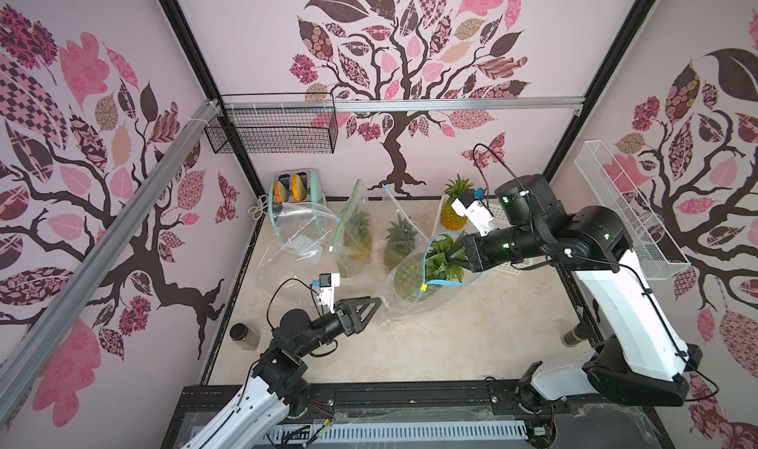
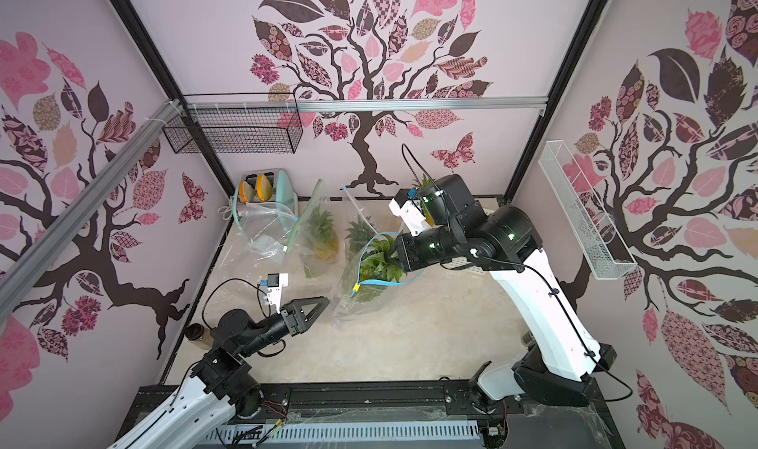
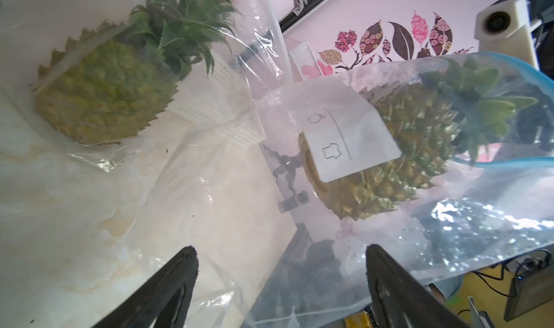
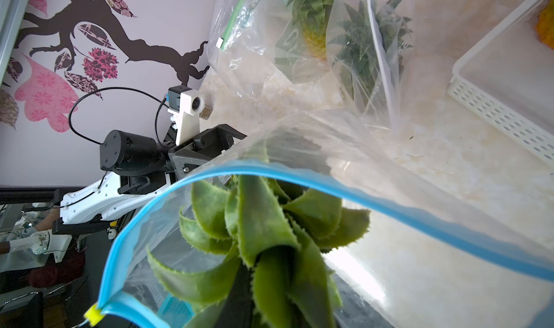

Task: Open the zip-top bag and take out the pineapple
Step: Pick up the pineapple at the center of the board.

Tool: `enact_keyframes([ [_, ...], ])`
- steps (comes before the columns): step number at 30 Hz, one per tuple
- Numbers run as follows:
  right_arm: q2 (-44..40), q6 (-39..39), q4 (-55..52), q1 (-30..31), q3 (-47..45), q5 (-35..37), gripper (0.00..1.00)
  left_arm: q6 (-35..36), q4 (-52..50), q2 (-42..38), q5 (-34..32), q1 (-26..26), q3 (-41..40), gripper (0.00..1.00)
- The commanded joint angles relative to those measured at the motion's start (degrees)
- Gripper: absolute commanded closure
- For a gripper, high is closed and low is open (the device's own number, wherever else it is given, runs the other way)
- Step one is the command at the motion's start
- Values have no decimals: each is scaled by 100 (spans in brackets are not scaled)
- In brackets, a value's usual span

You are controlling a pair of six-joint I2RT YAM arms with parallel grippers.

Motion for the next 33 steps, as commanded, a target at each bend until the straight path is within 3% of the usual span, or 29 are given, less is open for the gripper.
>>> enact_keyframes([
  [1, -72, 24, 305, -4, 344, -173, 100, -325, 831, 34, 251, 24, -167, 10],
  [7, -29, 118, 473, -4, 344, -237, 100, -299, 721, -88, 234, 22, -415, 10],
  [16, 54, 173, 251, -3, 920, -271, 100, 443, -897, -566, -83, 24, -67, 9],
  [18, 49, 212, 271, 2, 1003, -303, 100, 636, -1109, -504, 35, 21, 29, 2],
  [20, 66, 239, 252, 0, 1106, -315, 100, 822, -1242, -408, 224, 20, 126, 2],
  [24, 85, 318, 256, 2, 1149, -336, 100, 1578, -1717, -257, 426, -102, 575, 2],
  [29, 67, 369, 318, -2, 1100, -350, 100, 2979, -3120, -122, -580, -617, 1689, 2],
  [33, 25, 441, 426, -2, 1020, -442, 100, 3268, -2875, 197, -710, -793, 1900, 2],
])
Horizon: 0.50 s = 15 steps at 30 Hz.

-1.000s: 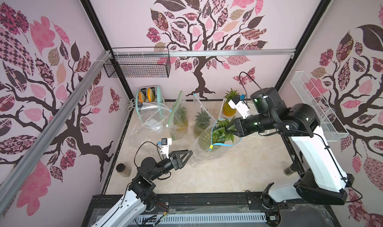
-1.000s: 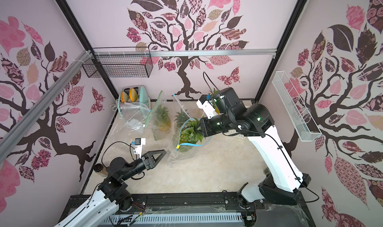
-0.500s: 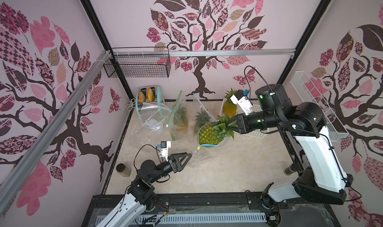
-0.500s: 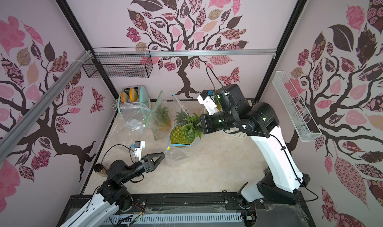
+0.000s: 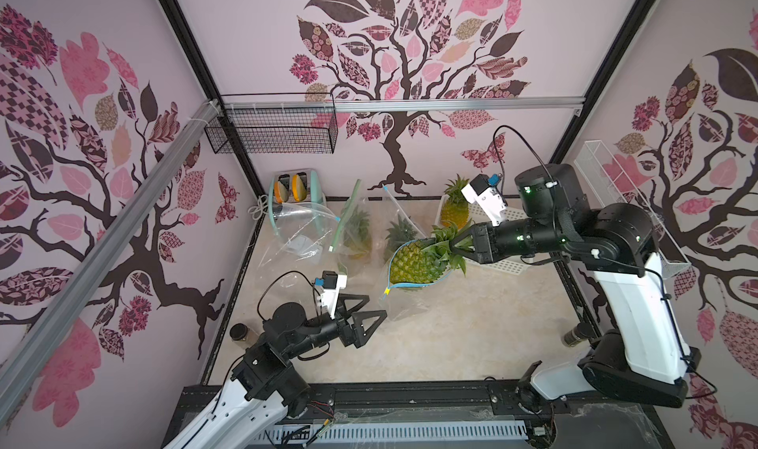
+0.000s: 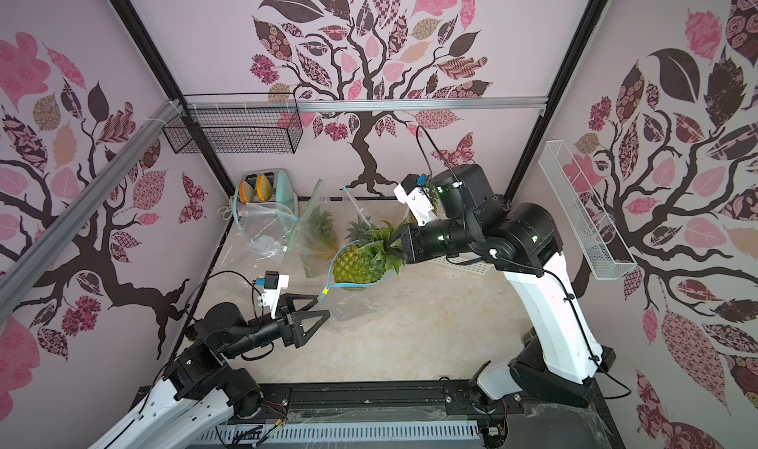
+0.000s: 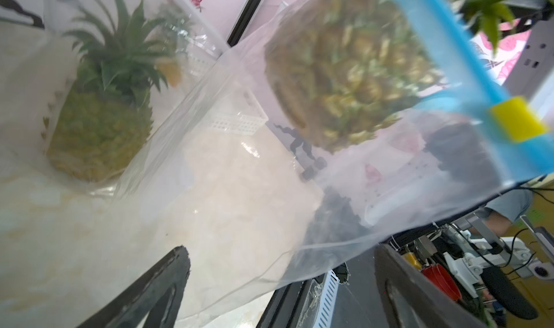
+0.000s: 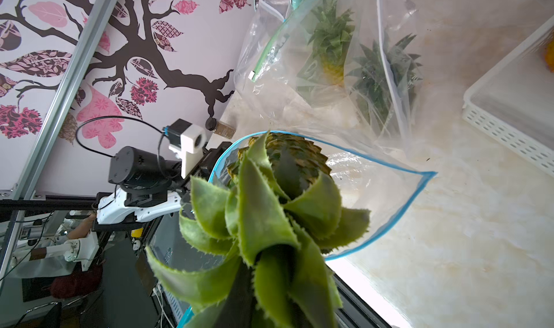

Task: Open the zip-top bag and take out the pineapple
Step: Pick up the pineapple at the center of the board.

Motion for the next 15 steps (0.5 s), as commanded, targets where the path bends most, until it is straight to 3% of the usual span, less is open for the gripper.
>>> enact_keyframes([
  [1, -134, 126, 537, -5, 79, -306, 100, 685, -148, 278, -289, -46, 40, 2],
  [8, -176, 267, 661, -4, 37, -458, 100, 918, 564, 1054, -368, -55, 71, 3],
  [10, -194, 303, 694, 3, 45, -504, 100, 1044, 599, 1238, -506, -55, 166, 29],
  [12, -222, 342, 759, 0, 49, -568, 100, 1142, 580, 1413, -652, -55, 287, 69],
  [15, -271, 402, 887, -4, 56, -698, 100, 1285, 430, 1642, -795, -55, 417, 99],
])
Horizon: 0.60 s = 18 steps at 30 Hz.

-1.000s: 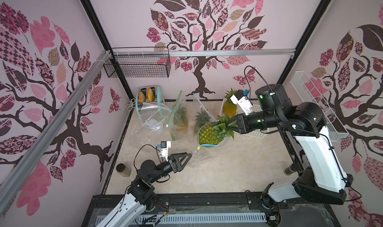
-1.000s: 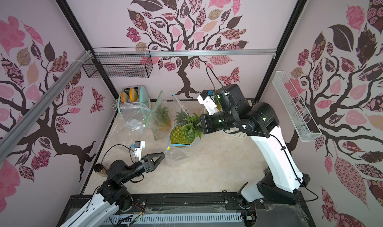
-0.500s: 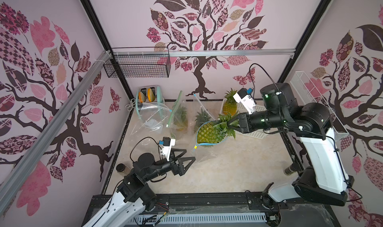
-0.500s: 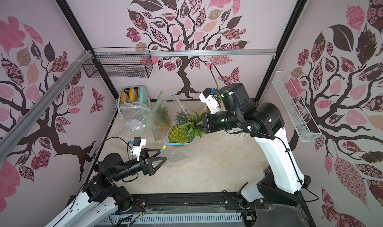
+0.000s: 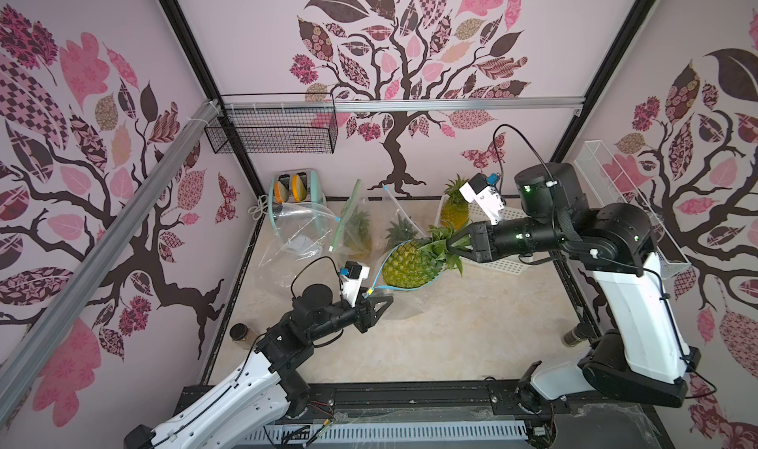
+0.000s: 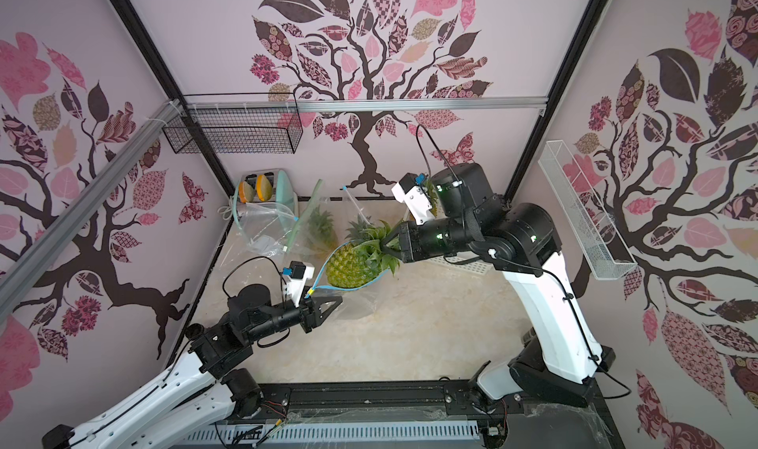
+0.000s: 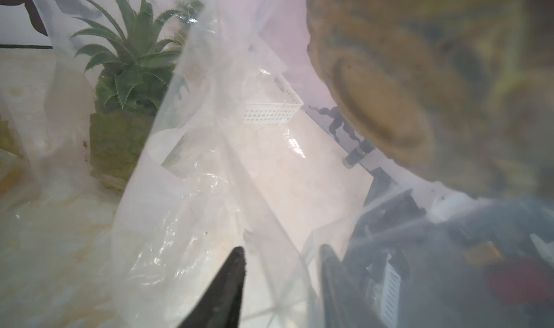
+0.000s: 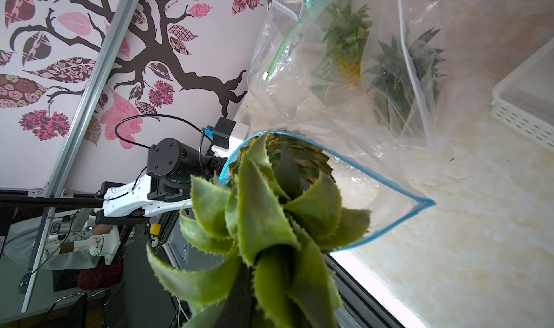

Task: Open the zip-top bag and take out the pineapple
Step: Pick up the pineapple at the center of the board.

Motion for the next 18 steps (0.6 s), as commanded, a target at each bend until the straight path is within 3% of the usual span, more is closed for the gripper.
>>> enact_keyframes([
  [1, -285, 152, 693, -2, 87, -424, 100, 301, -3, 150, -370, -4, 209, 100],
  [13, -670, 479, 1554, -4, -311, -896, 100, 58, 18, -83, -464, 0, -337, 100],
  [18, -723, 616, 1795, -3, -367, -1275, 100, -40, -100, 120, -1683, 4, -175, 100],
])
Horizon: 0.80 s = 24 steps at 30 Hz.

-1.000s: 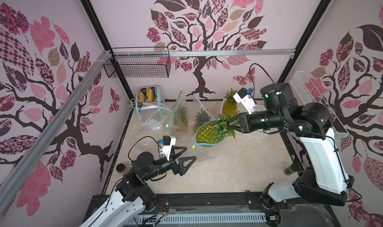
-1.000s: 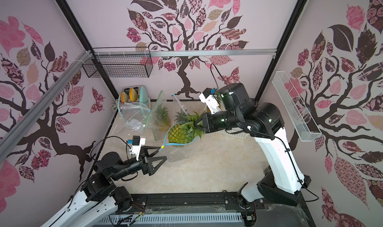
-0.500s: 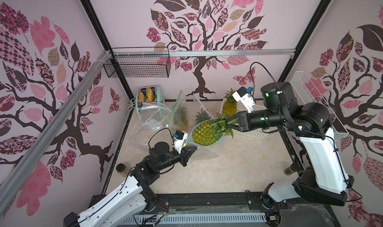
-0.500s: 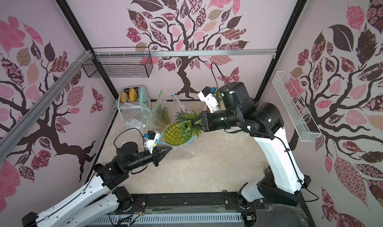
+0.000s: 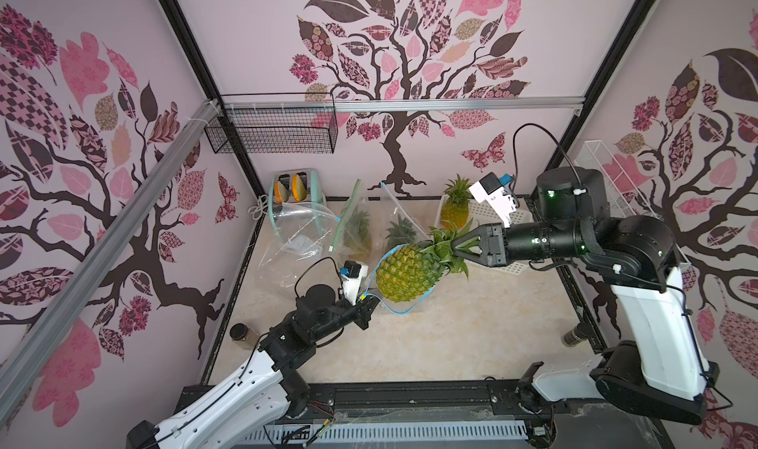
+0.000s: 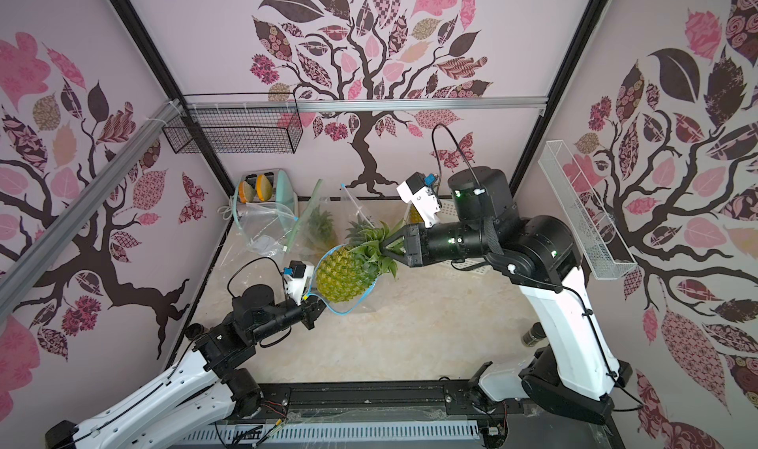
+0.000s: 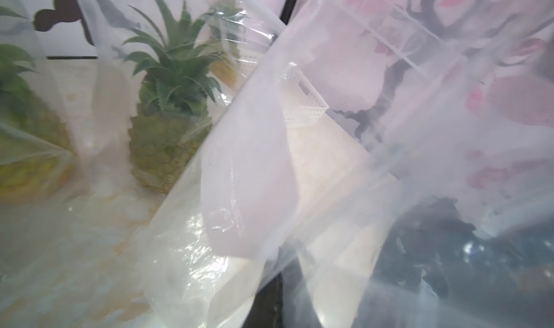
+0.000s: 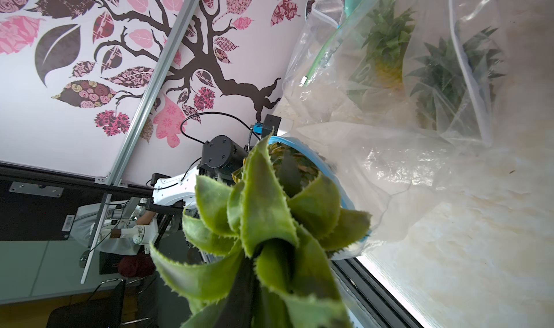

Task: Open the zip-top bag and take out the pineapple
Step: Pick up the pineapple at the center of the board, then place the zipper food storage bag at the center of the board.

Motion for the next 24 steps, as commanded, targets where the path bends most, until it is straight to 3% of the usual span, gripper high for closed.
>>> enact_keyframes([
  [1, -204, 183, 1091, 5, 122, -651, 100, -109, -222, 196, -1087, 14, 121, 100],
  [6, -257, 157, 952, 7, 8, -913, 100, -311, -55, 526, -2123, 9, 460, 100],
  [9, -284, -6, 669, 1, -115, -789, 100, -324, -7, 498, -2423, 13, 737, 100],
  [11, -279, -157, 433, 3, -55, -522, 100, -267, -161, 431, -2389, 13, 1017, 100],
  [16, -238, -339, 115, 3, 499, 348, 100, -67, -1491, 134, -1596, 13, 2216, 100],
  [19, -268, -432, 20, 0, 587, 819, 100, 286, -2188, -157, -1609, 13, 2931, 100],
  [24, -293, -680, -183, 7, 579, 1800, 100, 1648, -2823, -174, -2886, 37, 3751, 100],
])
